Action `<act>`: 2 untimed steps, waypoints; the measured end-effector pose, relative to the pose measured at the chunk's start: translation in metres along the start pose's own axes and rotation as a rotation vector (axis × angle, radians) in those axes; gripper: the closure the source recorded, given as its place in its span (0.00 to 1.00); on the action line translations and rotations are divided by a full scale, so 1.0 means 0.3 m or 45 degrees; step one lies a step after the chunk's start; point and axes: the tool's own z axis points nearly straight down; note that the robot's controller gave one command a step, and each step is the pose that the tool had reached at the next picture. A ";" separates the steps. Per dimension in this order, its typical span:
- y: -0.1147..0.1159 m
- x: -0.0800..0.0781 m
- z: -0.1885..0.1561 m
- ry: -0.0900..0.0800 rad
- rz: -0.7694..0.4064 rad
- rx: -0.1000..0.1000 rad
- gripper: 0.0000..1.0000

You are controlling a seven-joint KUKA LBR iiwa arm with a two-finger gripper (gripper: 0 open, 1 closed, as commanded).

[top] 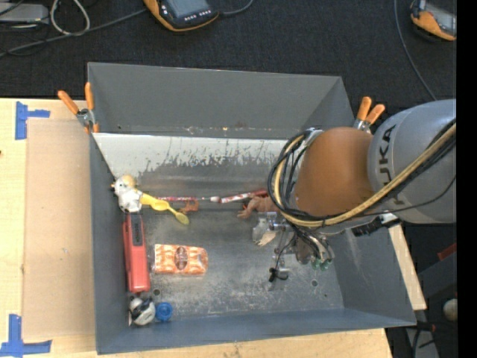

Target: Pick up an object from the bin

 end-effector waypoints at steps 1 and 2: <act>0.022 -0.003 -0.003 0.001 -0.014 0.002 0.00; 0.187 -0.086 -0.061 -0.003 0.067 0.000 0.00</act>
Offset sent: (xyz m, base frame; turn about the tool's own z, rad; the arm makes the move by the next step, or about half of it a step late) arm 0.0349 0.0538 0.0480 -0.0875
